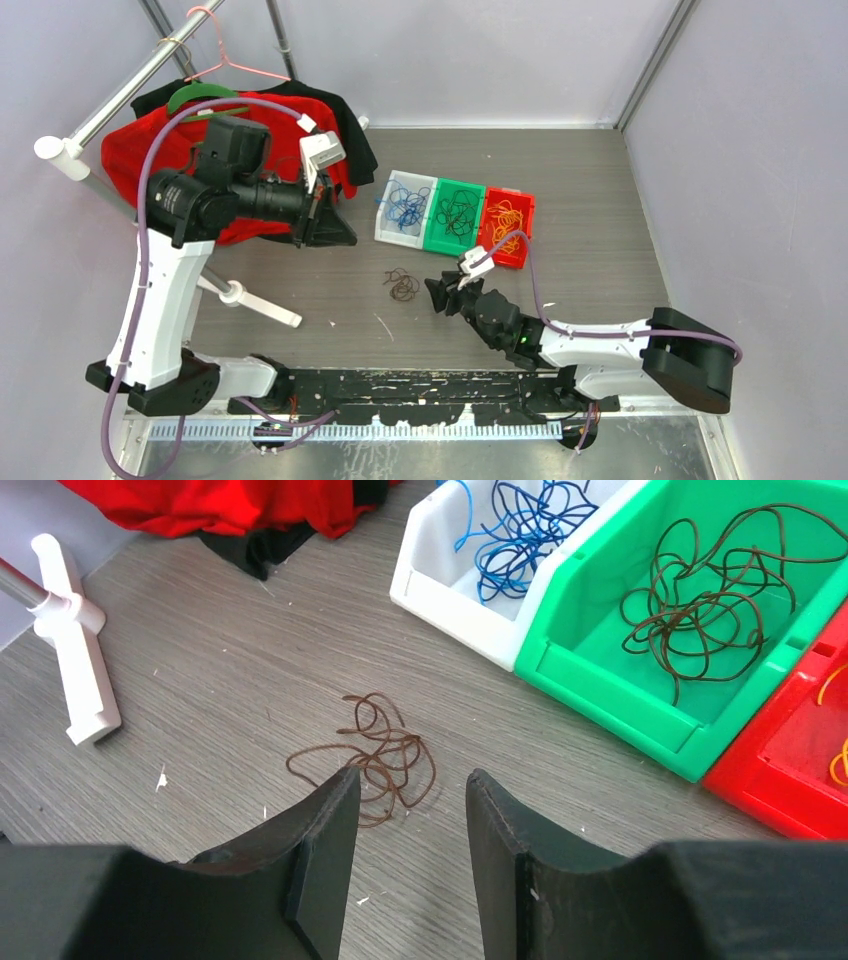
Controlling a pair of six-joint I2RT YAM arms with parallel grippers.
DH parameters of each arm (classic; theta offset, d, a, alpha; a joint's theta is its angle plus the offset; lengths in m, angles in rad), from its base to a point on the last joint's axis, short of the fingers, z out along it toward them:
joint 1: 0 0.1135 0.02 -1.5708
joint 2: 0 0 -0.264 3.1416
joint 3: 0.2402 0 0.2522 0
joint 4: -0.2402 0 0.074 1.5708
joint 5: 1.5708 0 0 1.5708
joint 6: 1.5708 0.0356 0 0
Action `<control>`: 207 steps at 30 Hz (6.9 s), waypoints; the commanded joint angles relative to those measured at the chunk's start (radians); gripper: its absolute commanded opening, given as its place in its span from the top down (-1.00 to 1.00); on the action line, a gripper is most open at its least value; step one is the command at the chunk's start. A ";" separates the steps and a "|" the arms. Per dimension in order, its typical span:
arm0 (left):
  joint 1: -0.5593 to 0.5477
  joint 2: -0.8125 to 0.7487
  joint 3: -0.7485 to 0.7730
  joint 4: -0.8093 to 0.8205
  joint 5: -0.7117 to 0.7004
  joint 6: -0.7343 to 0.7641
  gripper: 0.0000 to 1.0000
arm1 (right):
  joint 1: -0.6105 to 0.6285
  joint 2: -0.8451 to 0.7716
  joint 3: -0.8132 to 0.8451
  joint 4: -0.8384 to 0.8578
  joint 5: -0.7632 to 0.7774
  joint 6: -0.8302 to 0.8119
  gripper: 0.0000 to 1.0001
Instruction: Untangle the cables
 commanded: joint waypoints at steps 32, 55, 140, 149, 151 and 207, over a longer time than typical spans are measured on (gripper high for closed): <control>-0.141 0.510 -0.640 0.720 -0.353 0.225 0.05 | -0.110 -0.214 -0.022 -0.205 -0.044 0.228 0.17; -0.145 0.134 -0.479 0.344 -0.255 -0.025 1.00 | -0.110 -0.023 0.203 -0.058 -0.303 0.095 -0.30; -0.157 0.699 0.621 0.224 -0.292 0.001 1.00 | -0.447 -0.265 0.332 -0.353 -0.172 0.145 -0.01; -0.162 0.700 0.403 0.491 -0.379 0.038 1.00 | -0.451 -0.440 0.211 -0.474 -0.001 0.145 0.03; -0.165 0.728 0.398 0.509 -0.405 0.044 1.00 | -0.452 -0.487 0.187 -0.496 0.024 0.146 0.05; -0.232 0.791 0.328 0.295 -0.469 0.070 -0.98 | -0.479 -0.499 0.242 -0.646 0.045 0.097 -0.17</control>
